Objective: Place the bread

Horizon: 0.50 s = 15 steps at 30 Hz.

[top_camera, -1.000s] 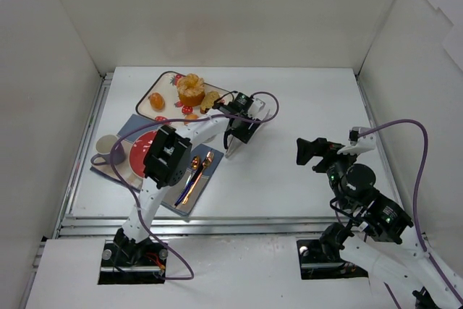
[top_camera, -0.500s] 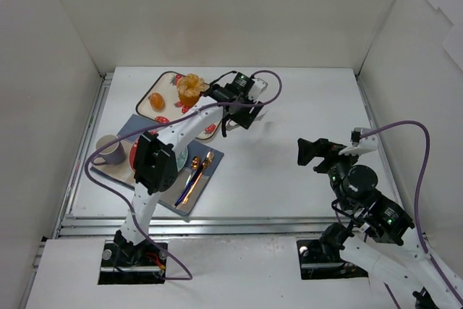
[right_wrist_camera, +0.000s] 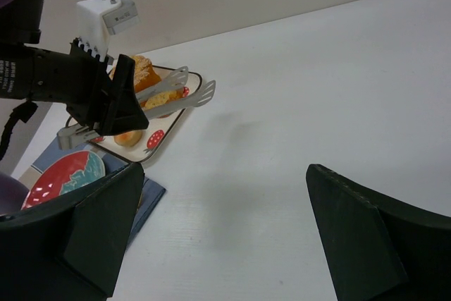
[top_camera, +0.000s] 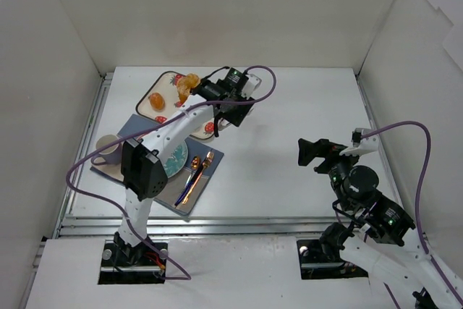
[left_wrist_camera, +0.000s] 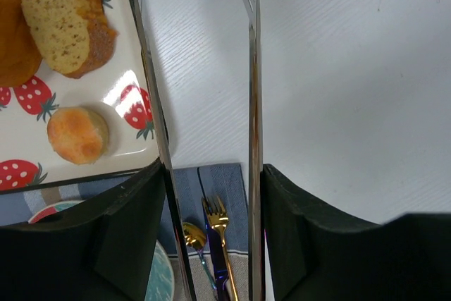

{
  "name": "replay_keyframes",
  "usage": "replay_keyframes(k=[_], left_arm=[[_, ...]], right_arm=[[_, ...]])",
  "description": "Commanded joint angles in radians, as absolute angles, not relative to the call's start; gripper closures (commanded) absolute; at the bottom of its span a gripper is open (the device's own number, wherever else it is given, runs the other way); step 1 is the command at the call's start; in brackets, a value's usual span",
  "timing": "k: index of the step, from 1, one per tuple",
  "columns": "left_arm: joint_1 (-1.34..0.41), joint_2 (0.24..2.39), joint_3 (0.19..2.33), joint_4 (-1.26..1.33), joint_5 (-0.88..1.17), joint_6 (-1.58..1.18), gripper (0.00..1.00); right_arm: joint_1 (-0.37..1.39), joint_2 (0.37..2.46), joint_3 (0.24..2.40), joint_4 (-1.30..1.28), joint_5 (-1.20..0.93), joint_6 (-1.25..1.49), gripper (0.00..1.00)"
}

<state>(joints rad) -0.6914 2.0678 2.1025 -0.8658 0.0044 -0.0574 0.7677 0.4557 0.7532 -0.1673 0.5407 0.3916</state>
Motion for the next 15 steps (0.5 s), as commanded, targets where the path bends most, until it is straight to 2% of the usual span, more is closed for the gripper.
replay_keyframes(k=[1,7,15], left_arm=[[-0.666,1.922,2.089,-0.871,-0.026,-0.066,0.51],[-0.617,1.806,1.955,-0.859,-0.057,-0.098,0.50],[-0.552,1.649,1.660,-0.753,-0.049,-0.124,0.49]], right_arm=[[0.772,0.468,0.753,-0.115,0.545,0.391,0.02],[0.775,0.474,0.755,-0.115,0.535,0.394,0.02],[0.773,0.471,0.756,-0.114,0.525,0.396,0.02]])
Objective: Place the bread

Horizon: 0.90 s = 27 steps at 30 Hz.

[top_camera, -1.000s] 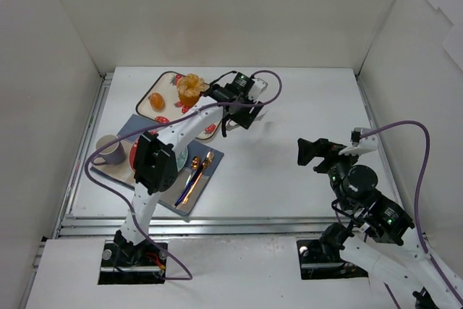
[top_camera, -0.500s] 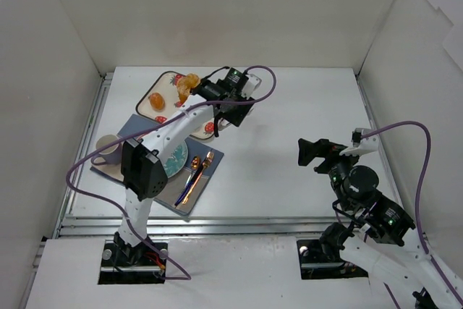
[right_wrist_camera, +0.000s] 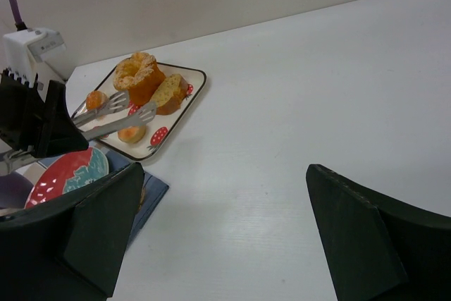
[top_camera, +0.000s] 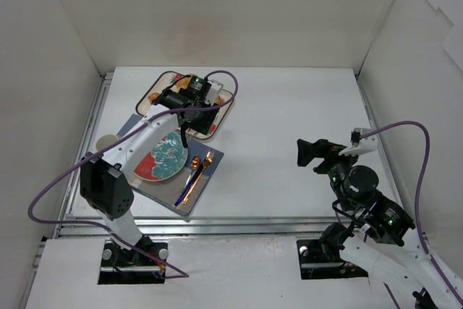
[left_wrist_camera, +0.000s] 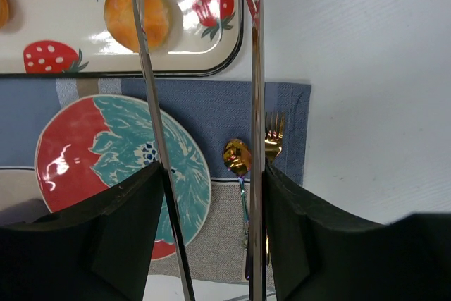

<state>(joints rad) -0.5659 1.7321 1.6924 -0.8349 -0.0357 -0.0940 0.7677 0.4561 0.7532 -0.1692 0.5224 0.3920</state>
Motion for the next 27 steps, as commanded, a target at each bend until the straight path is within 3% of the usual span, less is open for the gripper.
replay_keyframes(k=[1,27], left_arm=[[-0.552,1.623,1.622,-0.747,-0.045,-0.127,0.49],[-0.436,1.536,1.417,-0.637,-0.041,-0.176,0.48]], right_arm=[[0.773,0.474,0.755,-0.114,0.528,0.394,0.02],[0.773,0.479,0.755,-0.115,0.535,0.393,0.02]])
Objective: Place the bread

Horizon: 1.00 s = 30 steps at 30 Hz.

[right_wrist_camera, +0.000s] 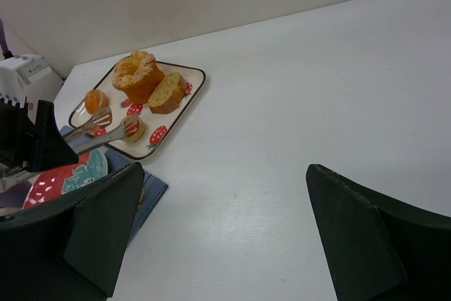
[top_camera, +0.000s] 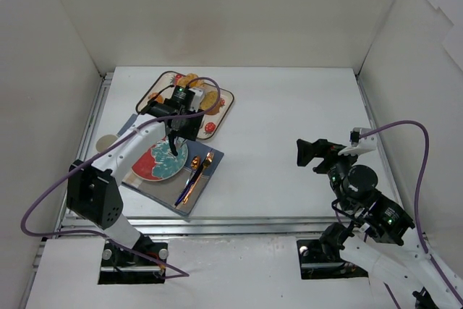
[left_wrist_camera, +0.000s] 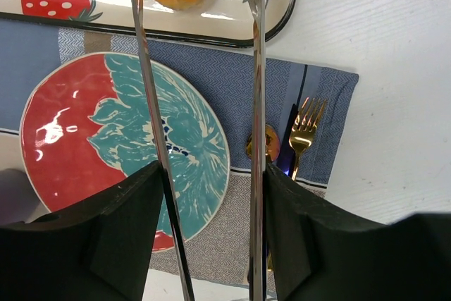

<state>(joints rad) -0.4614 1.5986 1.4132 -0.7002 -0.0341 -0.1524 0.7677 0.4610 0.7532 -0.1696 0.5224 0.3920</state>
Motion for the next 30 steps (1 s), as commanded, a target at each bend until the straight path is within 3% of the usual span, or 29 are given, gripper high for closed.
replay_keyframes(k=[1,30], left_arm=[[-0.436,1.536,1.410,-0.634,-0.032,-0.176,0.48],[-0.368,1.640,1.351,-0.523,0.060,-0.184,0.46]], right_arm=[[0.773,0.477,0.756,-0.115,0.537,0.394,0.02],[0.775,0.459,0.753,-0.115,0.532,0.393,0.02]])
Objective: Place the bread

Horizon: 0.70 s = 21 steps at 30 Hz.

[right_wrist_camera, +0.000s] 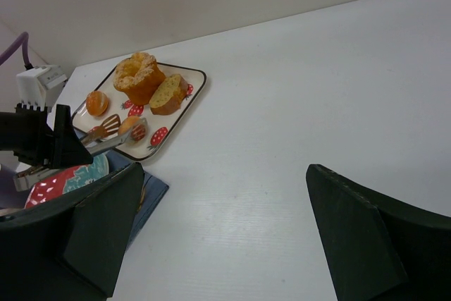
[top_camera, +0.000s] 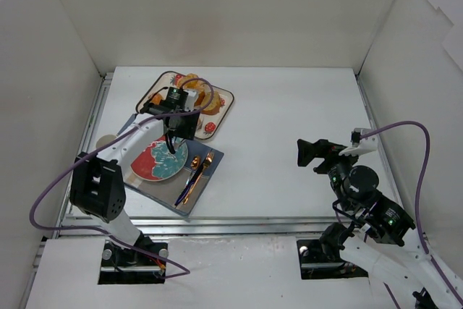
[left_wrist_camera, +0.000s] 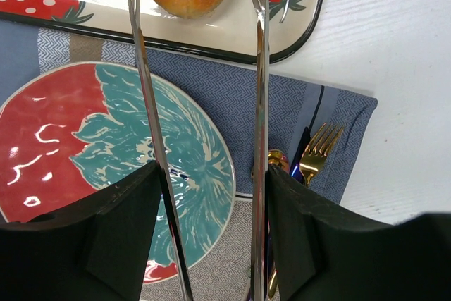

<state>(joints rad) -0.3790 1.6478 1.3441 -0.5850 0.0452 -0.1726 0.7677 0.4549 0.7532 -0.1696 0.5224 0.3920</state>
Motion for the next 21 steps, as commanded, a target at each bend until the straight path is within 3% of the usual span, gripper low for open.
replay_keyframes(k=[1,6,12,21], left_arm=[[-0.368,1.641,1.351,-0.520,0.063,-0.184,0.47],[-0.359,1.654,1.345,-0.512,0.069,-0.186,0.47],[-0.359,1.655,1.339,-0.506,0.078,-0.187,0.61],[-0.368,1.546,1.358,-0.549,0.031,-0.222,0.61]], right_arm=[[0.772,0.460,0.753,-0.115,0.534,0.393,0.02],[0.772,0.457,0.755,-0.115,0.532,0.393,0.02],[0.772,0.459,0.753,-0.117,0.534,0.391,0.02],[0.772,0.454,0.755,-0.115,0.535,0.393,0.02]])
